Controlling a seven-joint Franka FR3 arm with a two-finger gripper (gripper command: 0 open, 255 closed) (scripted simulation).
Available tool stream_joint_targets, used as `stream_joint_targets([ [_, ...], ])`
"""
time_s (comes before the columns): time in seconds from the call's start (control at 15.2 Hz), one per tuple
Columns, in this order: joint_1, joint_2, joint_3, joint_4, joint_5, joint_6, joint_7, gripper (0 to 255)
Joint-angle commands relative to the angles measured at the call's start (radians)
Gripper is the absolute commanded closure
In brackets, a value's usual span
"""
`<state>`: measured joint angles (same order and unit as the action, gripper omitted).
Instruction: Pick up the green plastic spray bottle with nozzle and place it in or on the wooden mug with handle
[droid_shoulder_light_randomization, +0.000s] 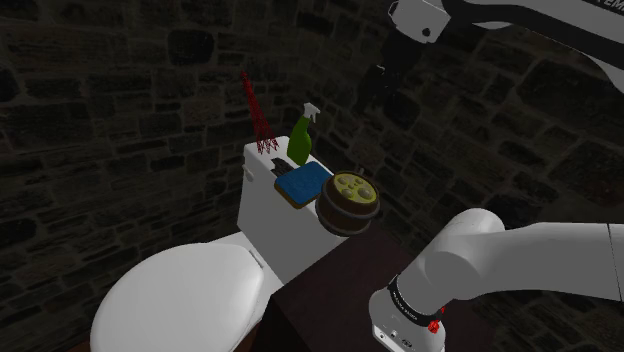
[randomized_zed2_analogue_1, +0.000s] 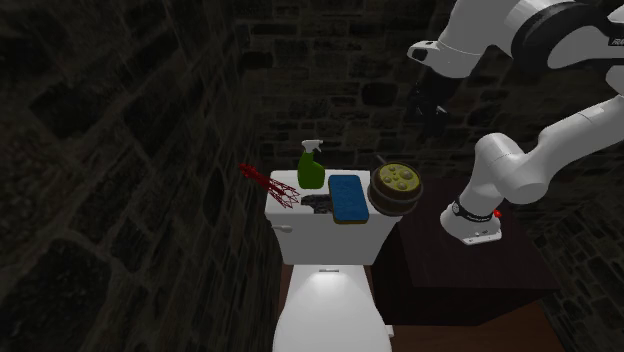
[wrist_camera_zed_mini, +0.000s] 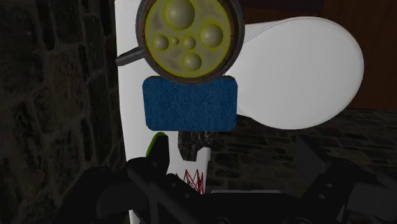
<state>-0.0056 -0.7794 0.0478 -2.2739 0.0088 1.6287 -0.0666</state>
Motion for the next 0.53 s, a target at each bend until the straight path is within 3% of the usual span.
stream_joint_targets([
  [0.0,0.000,0.000,0.000,0.000,0.000,0.000,0.000,0],
  [0.46,-0.024,0.051,-0.053,-0.182,-0.017,0.317,-0.040,0],
])
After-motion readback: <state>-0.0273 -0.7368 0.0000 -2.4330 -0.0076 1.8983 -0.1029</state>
